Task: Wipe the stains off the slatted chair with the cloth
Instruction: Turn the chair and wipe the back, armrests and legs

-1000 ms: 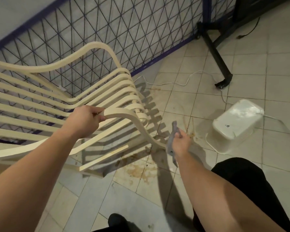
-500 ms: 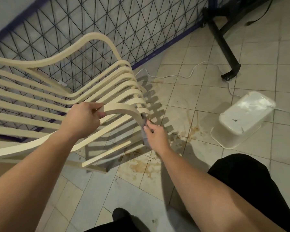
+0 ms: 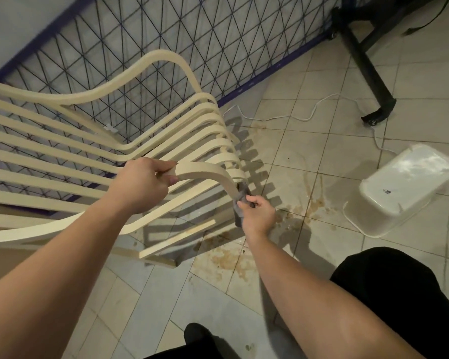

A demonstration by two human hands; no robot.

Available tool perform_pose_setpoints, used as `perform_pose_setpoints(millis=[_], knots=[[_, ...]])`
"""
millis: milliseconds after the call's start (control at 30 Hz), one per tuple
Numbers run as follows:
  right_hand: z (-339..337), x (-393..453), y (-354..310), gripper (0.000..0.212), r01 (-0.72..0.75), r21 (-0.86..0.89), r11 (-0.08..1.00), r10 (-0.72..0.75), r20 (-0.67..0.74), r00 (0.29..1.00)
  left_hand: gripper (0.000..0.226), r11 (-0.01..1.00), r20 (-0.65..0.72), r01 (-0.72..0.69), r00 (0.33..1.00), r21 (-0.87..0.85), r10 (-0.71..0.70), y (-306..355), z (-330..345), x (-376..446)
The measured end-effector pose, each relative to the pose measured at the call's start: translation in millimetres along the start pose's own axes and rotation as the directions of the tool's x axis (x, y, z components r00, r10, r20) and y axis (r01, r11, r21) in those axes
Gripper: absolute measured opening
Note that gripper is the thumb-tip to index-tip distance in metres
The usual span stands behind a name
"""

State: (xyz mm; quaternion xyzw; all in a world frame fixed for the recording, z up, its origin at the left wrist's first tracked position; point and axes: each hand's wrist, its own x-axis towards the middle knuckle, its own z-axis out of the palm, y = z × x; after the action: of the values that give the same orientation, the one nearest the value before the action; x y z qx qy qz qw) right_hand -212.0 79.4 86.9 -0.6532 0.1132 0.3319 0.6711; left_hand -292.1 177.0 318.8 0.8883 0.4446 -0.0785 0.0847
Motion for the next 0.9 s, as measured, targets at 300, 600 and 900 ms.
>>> perform_pose_setpoints(millis=[300,600,900], knots=[[12,-12,-21,0.022,0.454,-0.031,0.891,-0.451,0.072,0.890,0.013,0.999,0.054,-0.029,0.998,0.028,0.027,5,-6,9],[2,-5,-54,0.030,0.554,-0.129,0.822,-0.503,0.293,0.813,0.008,0.995,-0.149,-0.089,0.985,-0.033,0.084,-3,17,5],[-2,19,-47,0.025,0.431,-0.238,0.870,-0.375,0.246,0.894,0.010,0.992,-0.214,-0.117,0.969,0.048,0.125,-4,21,17]])
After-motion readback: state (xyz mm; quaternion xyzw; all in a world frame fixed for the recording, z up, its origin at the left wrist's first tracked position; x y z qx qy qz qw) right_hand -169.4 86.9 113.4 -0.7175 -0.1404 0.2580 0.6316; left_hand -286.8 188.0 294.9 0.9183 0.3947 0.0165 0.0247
